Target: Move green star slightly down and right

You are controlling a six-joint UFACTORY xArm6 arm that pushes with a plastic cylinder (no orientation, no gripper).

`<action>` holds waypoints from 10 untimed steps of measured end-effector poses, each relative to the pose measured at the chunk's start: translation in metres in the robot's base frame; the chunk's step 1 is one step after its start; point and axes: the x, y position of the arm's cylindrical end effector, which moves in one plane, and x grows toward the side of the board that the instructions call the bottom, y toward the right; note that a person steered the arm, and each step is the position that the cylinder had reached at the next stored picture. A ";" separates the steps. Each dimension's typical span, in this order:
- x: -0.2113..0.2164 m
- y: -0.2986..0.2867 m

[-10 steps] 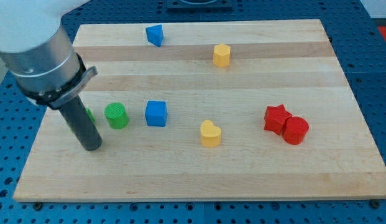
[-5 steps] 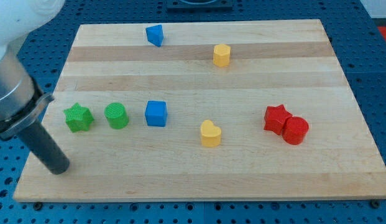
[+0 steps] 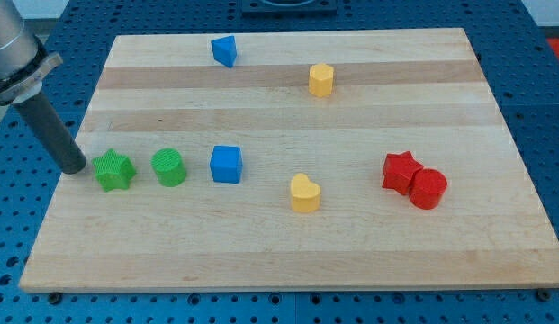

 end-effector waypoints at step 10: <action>0.020 0.078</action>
